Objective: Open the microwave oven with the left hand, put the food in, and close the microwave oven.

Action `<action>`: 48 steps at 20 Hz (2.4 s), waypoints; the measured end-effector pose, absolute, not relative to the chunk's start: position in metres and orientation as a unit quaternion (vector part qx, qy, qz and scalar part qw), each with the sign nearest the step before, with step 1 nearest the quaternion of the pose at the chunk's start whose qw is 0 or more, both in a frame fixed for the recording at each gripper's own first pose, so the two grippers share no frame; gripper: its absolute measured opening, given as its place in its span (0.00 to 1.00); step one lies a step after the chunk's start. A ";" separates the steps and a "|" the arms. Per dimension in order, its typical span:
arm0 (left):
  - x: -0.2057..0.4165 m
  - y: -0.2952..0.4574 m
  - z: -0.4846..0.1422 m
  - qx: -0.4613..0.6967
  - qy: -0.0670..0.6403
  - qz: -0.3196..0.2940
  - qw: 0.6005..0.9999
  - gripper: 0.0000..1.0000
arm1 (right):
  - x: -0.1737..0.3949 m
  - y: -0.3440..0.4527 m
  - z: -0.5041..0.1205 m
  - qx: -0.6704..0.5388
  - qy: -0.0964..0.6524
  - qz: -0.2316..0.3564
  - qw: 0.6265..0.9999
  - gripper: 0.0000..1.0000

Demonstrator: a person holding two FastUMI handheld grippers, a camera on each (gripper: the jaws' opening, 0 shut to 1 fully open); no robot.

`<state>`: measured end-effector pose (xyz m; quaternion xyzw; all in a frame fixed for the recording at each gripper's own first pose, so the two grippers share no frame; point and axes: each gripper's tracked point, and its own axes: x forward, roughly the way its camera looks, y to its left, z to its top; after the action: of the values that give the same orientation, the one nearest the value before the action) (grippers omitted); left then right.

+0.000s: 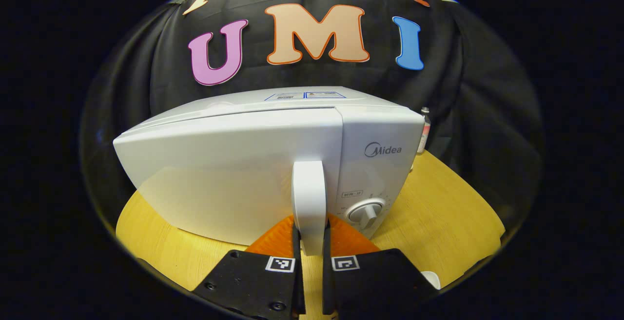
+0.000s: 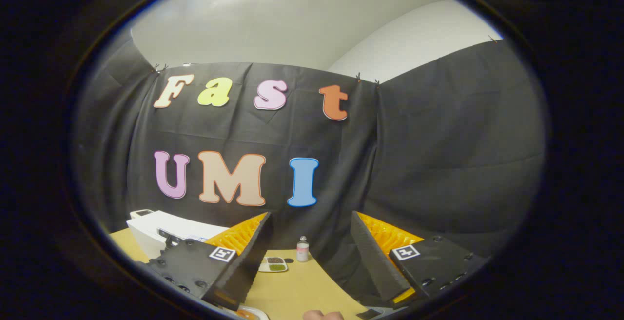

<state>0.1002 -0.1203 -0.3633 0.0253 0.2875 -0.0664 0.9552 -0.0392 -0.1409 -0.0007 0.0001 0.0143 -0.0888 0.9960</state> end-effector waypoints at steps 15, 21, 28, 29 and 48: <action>0.039 -0.109 -0.357 0.024 0.294 -0.124 0.947 0.04 | -0.041 -0.117 -0.002 0.022 0.014 -0.062 0.998 0.96; -0.034 -0.069 -0.347 0.001 0.284 -0.128 0.950 0.04 | -0.028 -0.078 -0.018 0.016 0.026 -0.025 0.999 0.96; -0.099 0.001 -0.336 -0.002 0.277 -0.097 0.956 0.07 | -0.026 -0.030 -0.035 0.014 0.040 0.013 0.999 0.97; -0.107 0.014 -0.335 0.005 0.275 -0.091 0.957 0.05 | -0.027 -0.021 -0.036 0.013 0.041 0.017 0.999 0.96; -0.157 0.192 -0.324 -0.071 0.249 0.018 0.966 0.17 | -0.046 0.076 -0.126 -0.005 0.096 0.091 0.991 1.00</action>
<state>-0.1572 0.1918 -0.3242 -0.0714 0.2492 0.0181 0.9656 -0.0463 0.0764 -0.1257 -0.0053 0.0963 0.0910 0.9912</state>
